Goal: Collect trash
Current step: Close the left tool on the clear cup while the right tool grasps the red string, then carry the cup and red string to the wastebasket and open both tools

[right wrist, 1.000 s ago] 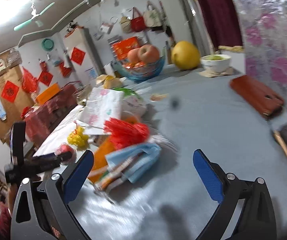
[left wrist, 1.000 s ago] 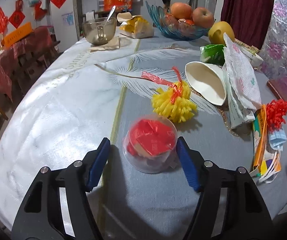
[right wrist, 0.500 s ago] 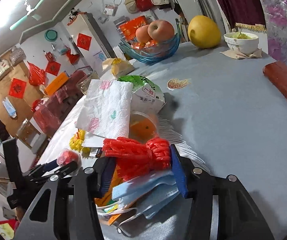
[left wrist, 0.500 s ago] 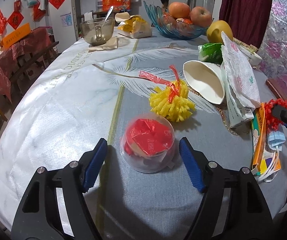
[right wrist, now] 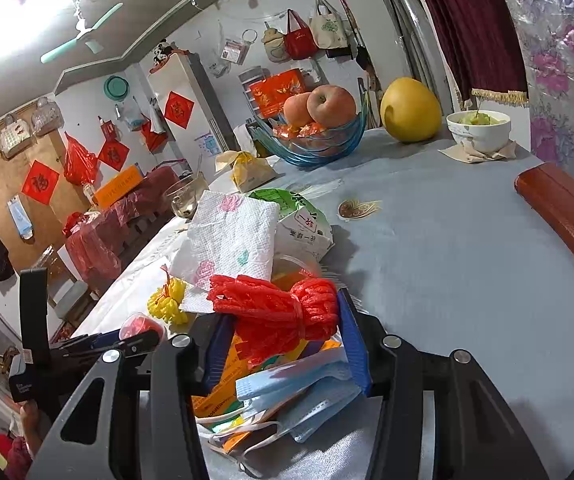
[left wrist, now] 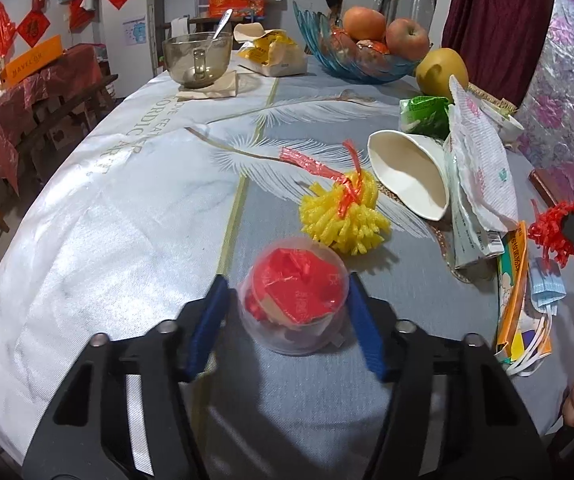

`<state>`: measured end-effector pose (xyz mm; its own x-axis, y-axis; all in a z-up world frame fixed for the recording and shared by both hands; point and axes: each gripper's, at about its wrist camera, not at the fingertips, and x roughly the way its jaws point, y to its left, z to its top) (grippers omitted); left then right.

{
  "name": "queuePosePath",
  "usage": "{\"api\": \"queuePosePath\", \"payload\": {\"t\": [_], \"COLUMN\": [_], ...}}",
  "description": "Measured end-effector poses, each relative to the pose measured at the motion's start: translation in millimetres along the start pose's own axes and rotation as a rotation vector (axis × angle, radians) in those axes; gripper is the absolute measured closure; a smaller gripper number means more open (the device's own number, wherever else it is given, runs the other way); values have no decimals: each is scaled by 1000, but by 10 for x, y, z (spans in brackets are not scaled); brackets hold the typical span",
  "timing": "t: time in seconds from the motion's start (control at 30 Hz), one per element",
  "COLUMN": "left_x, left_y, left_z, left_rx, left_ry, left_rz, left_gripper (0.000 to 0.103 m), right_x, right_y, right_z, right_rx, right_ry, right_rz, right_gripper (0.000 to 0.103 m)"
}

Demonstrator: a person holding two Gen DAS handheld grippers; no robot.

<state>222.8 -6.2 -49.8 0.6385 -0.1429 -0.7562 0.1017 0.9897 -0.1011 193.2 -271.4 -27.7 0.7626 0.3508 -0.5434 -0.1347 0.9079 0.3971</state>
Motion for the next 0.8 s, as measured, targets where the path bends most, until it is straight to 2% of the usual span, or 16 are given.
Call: {"api": "queuePosePath", "payload": {"t": [0.37,0.67,0.73,0.8], "left_x": [-324,-749,-847,-988], "left_y": [38,341,394,459], "left_z": [-81,-253,-284,-335], "left_rx": [10,-47,-56,-64], "left_ry": [-81,-116,-130,-148], "left_rz": [22,46,54,65], "left_gripper": [49,49,49,49], "right_x": [-40,-107,-157,-226], "right_y": [15,75,69,50], "right_z": [-15,-34,-49,-92], "right_rx": [-7,-22,-1,44], "right_ry": [-28,-66,-74,-69], "right_rz": [-28,-61,-74,-46], "right_gripper": [53,54,54,54]}}
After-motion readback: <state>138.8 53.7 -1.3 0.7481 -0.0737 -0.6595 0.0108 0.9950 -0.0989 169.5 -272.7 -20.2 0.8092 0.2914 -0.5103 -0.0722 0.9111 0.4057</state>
